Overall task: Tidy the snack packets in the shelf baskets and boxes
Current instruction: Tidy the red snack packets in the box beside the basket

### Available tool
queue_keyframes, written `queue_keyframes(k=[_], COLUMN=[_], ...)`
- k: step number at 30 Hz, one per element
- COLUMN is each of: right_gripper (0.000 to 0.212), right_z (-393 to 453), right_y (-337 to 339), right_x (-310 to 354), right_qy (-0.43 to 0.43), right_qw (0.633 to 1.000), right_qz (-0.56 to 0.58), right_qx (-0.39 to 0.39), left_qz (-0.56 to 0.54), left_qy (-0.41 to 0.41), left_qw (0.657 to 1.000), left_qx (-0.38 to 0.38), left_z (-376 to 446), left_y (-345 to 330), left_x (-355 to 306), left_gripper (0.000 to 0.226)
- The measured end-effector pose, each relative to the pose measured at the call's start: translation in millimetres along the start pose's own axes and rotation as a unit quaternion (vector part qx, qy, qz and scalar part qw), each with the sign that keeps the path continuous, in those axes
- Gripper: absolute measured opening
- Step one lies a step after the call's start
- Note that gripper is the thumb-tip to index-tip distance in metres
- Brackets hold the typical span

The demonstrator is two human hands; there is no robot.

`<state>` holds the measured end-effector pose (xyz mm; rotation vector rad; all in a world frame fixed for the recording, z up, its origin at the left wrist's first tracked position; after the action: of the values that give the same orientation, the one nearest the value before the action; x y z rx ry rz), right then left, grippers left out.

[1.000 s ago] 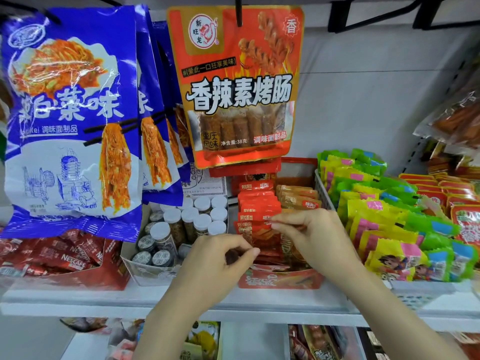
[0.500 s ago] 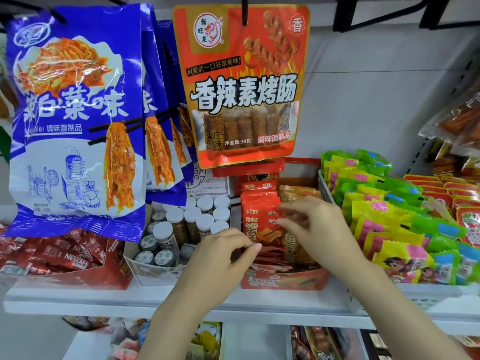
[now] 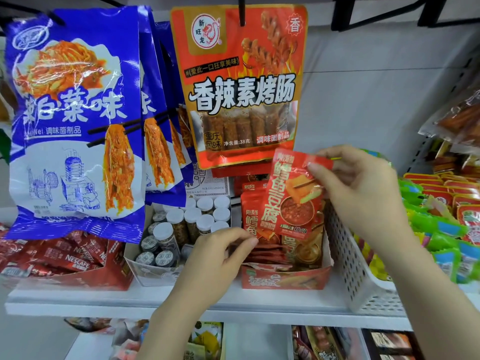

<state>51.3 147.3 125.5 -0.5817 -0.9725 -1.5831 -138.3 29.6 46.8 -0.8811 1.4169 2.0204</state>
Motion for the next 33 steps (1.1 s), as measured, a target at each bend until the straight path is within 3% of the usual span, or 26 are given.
queue_keyframes(k=[2,6,9,20,25,31,33], right_gripper=[0.008,0.006,0.007,0.008,0.006,0.017,0.019], right_z=[3,0,-3,-6,-7,-15,-18], right_y=[8,8,7,10,10,-2,-5], right_x=[3,4,2,5,6,-2,-6], right_qy=[-0.031,-0.103,-0.138,-0.178,-0.193,-0.267,-0.289], right_qw=[0.998,0.987,0.982,0.971,0.964,0.943,0.936], right_qz=[0.048,0.122,0.126,0.155,0.179,0.170,0.157], right_qx=[-0.006,0.006,0.015,0.028,0.028,0.105,0.128], left_qz=[-0.089,-0.289,-0.361,-0.384,-0.464,-0.518,-0.506], left_qy=[0.028,0.068,0.073,0.084,0.076,0.035,0.026], left_qw=[0.996,0.955,0.929,0.919,0.881,0.855,0.862], left_qx=[-0.006,0.018,0.029,0.035,0.047,0.015,-0.001], left_z=[0,-1,-2,-3,-6,-6,-6], left_y=[1,1,-1,-3,-3,0,0], left_x=[-3,-13,-21,-26,-32,-42,-41], left_gripper=[0.016,0.038,0.031,0.025,0.007,0.029,0.021])
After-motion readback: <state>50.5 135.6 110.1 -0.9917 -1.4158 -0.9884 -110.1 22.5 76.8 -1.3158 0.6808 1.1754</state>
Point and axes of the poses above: each hand's wrist, its own z-axis towards the middle knuckle, its own y-axis out of the back of the hand, x = y × z, the point moved 4 cm from there along z, towards the middle knuckle, and after that the axes turned 3 degrees about -x, right-handed, at the moved point
